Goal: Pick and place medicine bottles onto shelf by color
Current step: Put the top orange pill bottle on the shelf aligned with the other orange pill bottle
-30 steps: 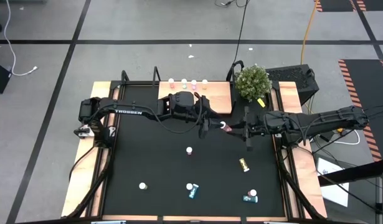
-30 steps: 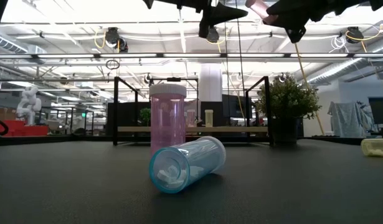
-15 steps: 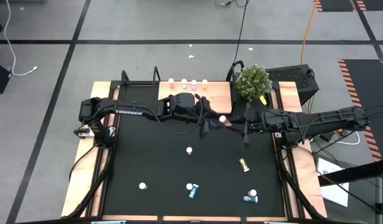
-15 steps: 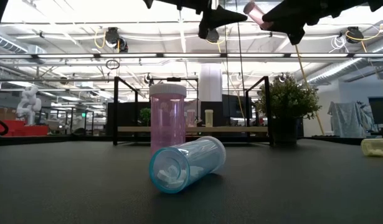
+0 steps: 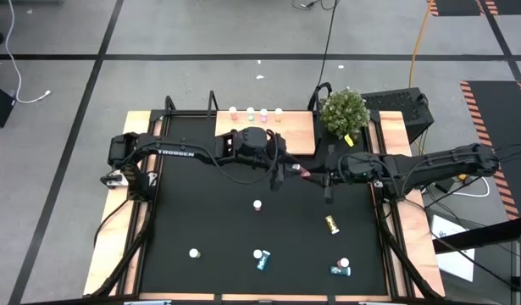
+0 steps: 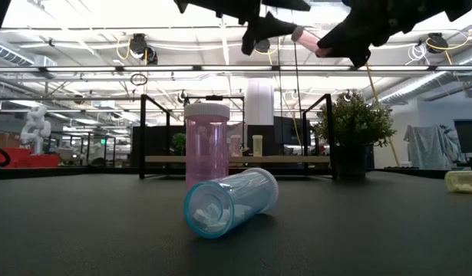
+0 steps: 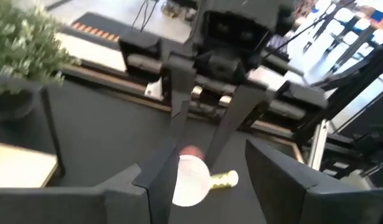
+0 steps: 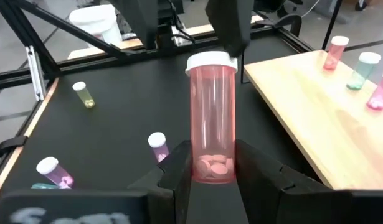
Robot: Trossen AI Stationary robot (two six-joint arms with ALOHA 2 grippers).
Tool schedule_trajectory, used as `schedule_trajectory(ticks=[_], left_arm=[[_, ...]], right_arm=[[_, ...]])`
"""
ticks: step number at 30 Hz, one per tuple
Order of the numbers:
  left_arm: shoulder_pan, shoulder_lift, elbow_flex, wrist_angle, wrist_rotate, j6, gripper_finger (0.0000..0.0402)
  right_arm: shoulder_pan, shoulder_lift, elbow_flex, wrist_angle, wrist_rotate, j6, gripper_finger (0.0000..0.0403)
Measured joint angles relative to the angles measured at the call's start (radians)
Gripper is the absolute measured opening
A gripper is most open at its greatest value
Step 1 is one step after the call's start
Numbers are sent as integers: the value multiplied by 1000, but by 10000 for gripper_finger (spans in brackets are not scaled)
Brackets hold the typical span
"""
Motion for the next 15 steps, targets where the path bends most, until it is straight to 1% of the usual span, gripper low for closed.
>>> schedule_trajectory(ticks=[5,9,12,15], left_arm=[[4,1,0,-73,-34,-3,223],[4,2,-1,-72,-84,-5,241],[5,2,-1,-48,-84,-6,241],[5,1,0,-23,-84,-3,226]], right_arm=[[0,-2,2,37,1,-3,104],[0,-1,2,39,-1,-3,104],[0,-2,2,39,-1,-3,104],[0,-2,2,36,-1,-3,104]])
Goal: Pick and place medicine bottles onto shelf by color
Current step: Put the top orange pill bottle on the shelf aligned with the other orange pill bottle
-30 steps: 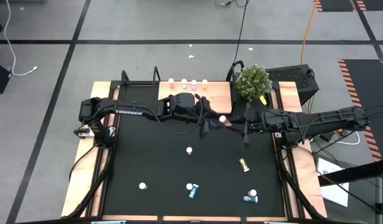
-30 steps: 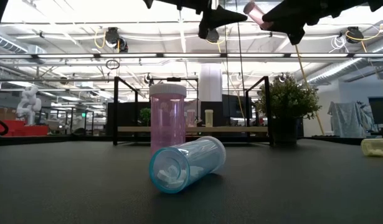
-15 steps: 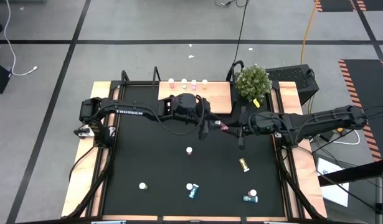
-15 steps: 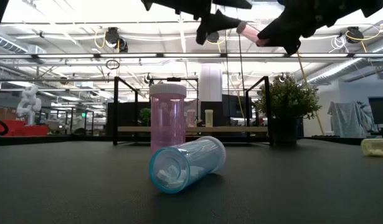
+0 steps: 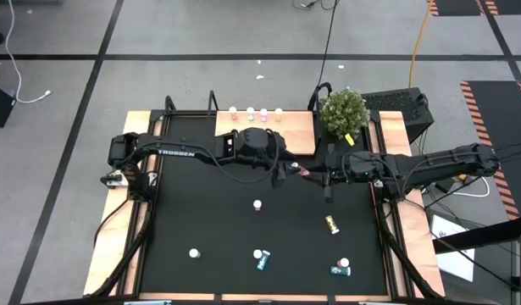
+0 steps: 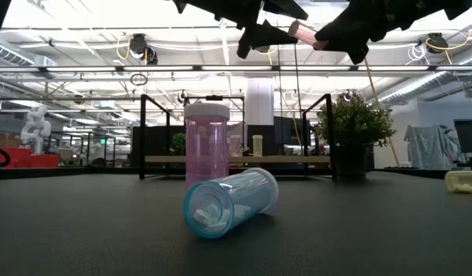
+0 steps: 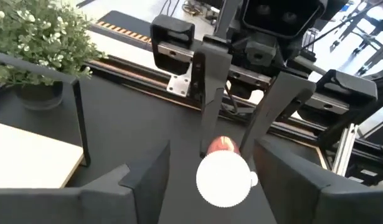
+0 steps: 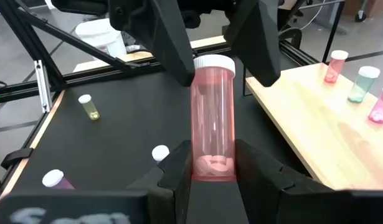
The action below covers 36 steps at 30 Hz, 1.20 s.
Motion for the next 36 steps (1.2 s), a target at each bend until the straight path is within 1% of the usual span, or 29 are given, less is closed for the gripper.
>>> schedule_trajectory(ticks=[2,5,7,10,14,21,25,28,33,36], left_arm=[[0,0,0,-4,8,-9,208],[7,0,0,-6,63,-38,174],[10,0,0,-6,75,-49,155],[12,0,0,-6,77,-56,141],[16,0,0,2,78,-91,148],[24,0,0,26,78,-100,199],[32,0,0,56,78,-104,212],[33,0,0,66,79,-112,205],[31,0,0,60,82,-109,164],[34,0,0,60,82,-109,147]], right_arm=[[0,0,0,0,0,0,104],[0,0,0,0,0,3,104],[0,0,0,-1,-1,3,104],[0,0,0,0,-1,3,104],[0,-9,0,-2,0,3,104],[0,-35,0,-1,7,-3,104],[0,-42,0,-1,8,-4,104],[0,-45,0,-1,10,-5,104],[-8,-52,-1,-3,17,-9,104],[-26,-57,-1,3,14,-8,104]])
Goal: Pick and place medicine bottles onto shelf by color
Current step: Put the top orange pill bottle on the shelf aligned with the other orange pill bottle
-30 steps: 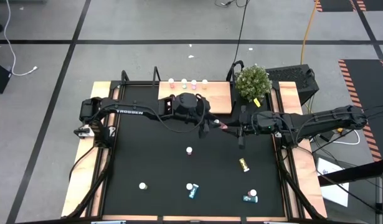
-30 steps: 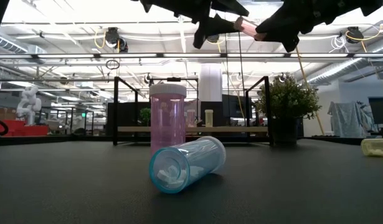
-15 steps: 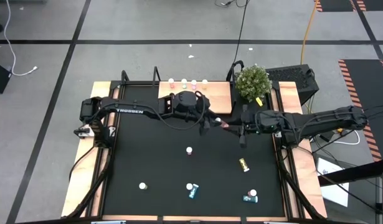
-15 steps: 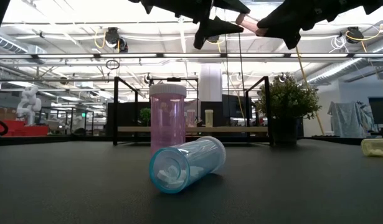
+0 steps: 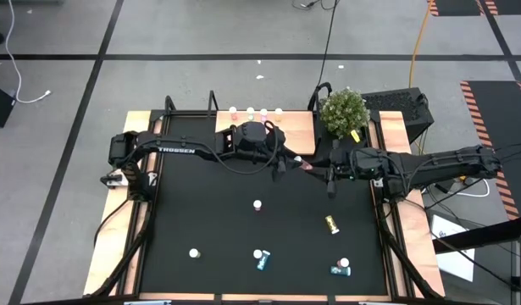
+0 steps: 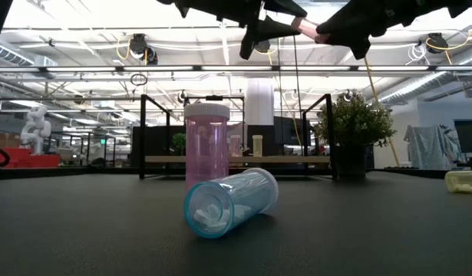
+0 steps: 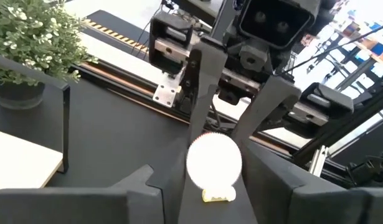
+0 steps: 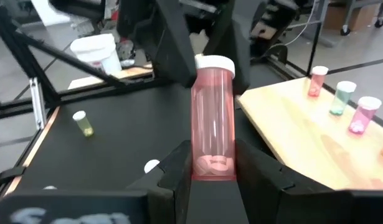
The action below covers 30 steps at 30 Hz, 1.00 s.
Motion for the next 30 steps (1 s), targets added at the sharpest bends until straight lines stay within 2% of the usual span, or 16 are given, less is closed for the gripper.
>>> schedule_trajectory(ticks=[11,21,26,30], left_arm=[[27,0,0,72,3,-25,173],[31,-1,0,73,21,-11,118],[39,-1,1,74,23,-24,118],[55,-14,0,26,23,-14,122]], right_arm=[[-40,-31,0,19,-36,-20,104],[-59,-46,0,21,-44,-32,104],[-68,-46,0,27,-42,-18,110],[-85,-48,0,-2,-41,-1,142]])
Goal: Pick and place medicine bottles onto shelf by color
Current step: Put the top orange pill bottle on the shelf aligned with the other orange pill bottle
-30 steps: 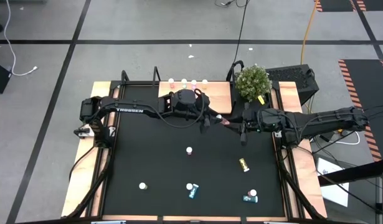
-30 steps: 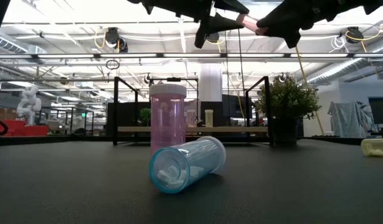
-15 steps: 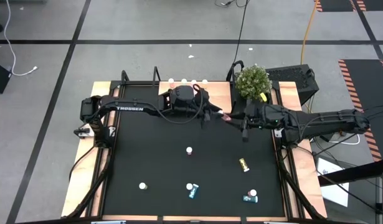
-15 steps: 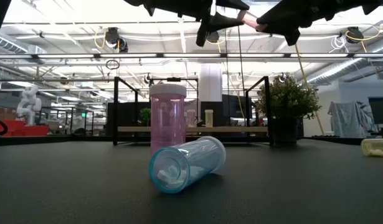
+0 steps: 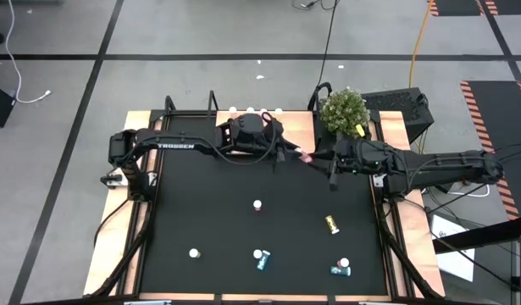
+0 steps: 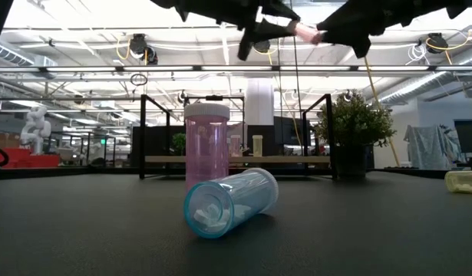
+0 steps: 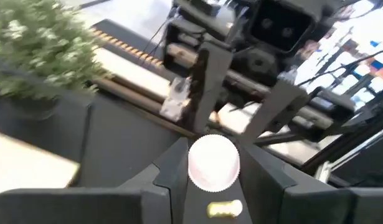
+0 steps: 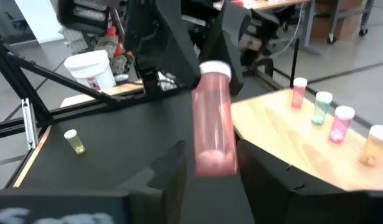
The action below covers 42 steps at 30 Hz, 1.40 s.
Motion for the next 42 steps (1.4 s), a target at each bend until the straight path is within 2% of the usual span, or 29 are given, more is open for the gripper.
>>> schedule_trajectory(ticks=[5,9,13,15,20,25,33,42], left_arm=[[40,-83,0,-173,-97,26,116],[88,-188,0,-399,-194,79,118],[163,-249,2,-675,-341,118,118],[208,-246,-1,-772,-374,155,119],[320,-176,-45,-760,-377,241,119],[401,-77,-56,-771,-378,275,119],[435,1,-56,-747,-364,359,120],[446,13,-55,-735,-367,374,120]], right_arm=[[-21,1,0,-59,0,34,213],[-39,-14,1,-61,14,54,265],[-65,-14,1,-77,29,30,279],[-78,-14,1,-77,29,29,277],[-124,-14,1,-72,37,9,267],[-167,-14,1,-70,59,61,266],[-206,-14,1,-71,60,94,265],[-225,-14,1,-71,60,72,265]])
